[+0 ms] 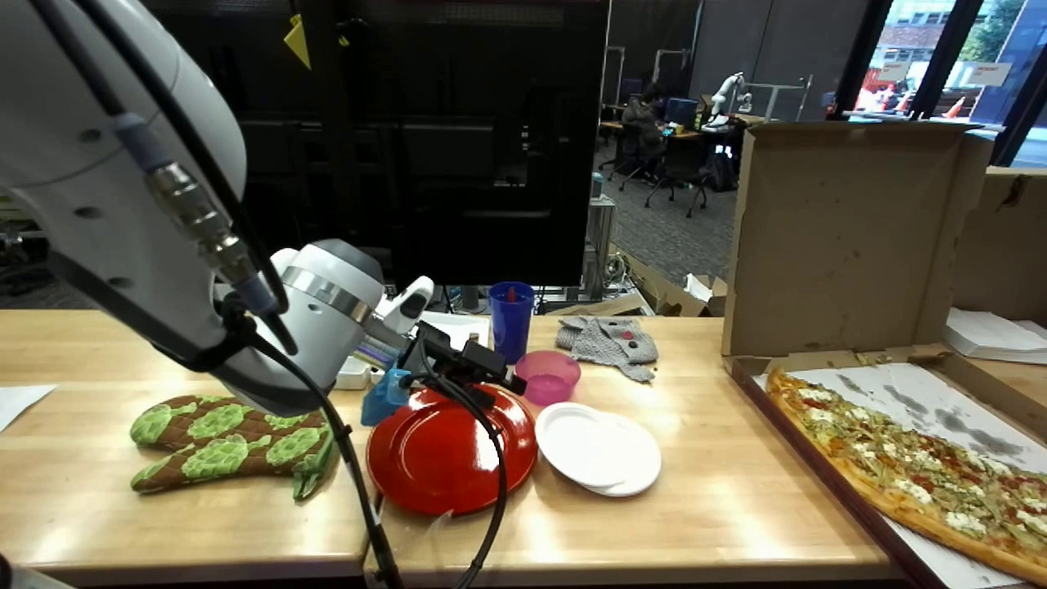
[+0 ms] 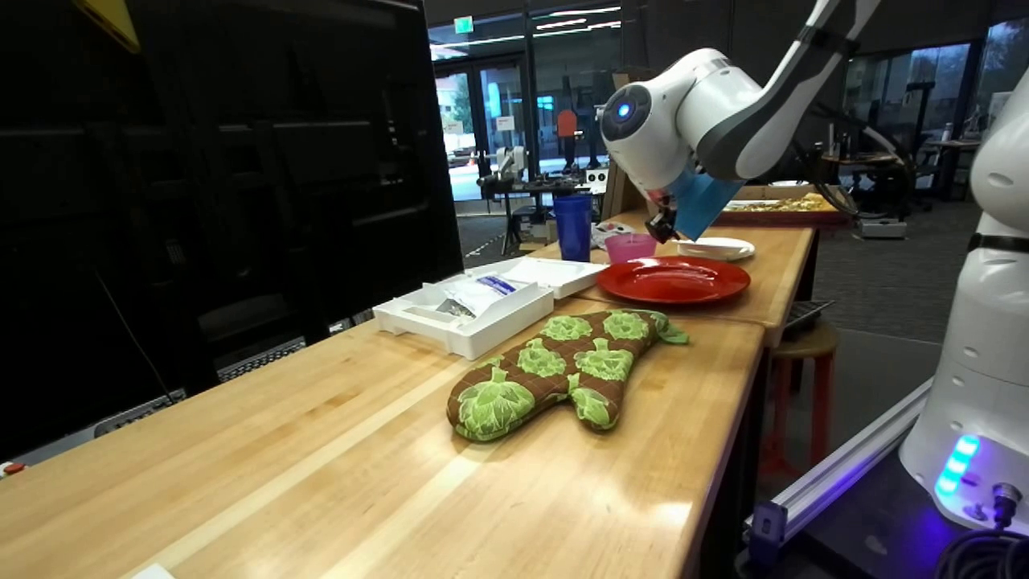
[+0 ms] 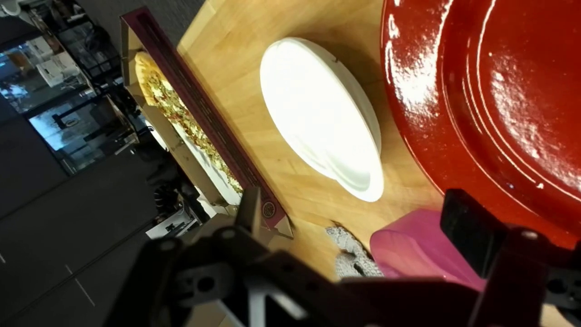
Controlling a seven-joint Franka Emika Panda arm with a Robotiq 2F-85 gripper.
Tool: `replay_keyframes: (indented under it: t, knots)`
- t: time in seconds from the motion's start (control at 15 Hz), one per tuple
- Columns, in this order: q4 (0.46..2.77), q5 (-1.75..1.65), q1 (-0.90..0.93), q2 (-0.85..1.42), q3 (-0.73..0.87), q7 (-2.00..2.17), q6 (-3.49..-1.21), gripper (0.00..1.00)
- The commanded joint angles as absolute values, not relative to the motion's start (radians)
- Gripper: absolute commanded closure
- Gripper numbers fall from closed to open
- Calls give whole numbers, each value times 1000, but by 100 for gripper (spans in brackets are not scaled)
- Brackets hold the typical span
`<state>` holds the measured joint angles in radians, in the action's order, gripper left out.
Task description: Put one white plate on the red plate, then the pink plate on the left white plate
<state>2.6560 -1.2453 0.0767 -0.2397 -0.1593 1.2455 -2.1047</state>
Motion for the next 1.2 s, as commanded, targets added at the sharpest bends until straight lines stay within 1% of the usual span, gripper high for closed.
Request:
replay_keyframes:
  t: [0.0,0.33,1.13]
  knots:
    - [2654,-1285,78,-201,-111,1259,-2172,0]
    - [2641,-1298,62,-143,-70,1258,-2260,0]
    - [2642,-1420,22,-143,-22,1259,-2240,0]
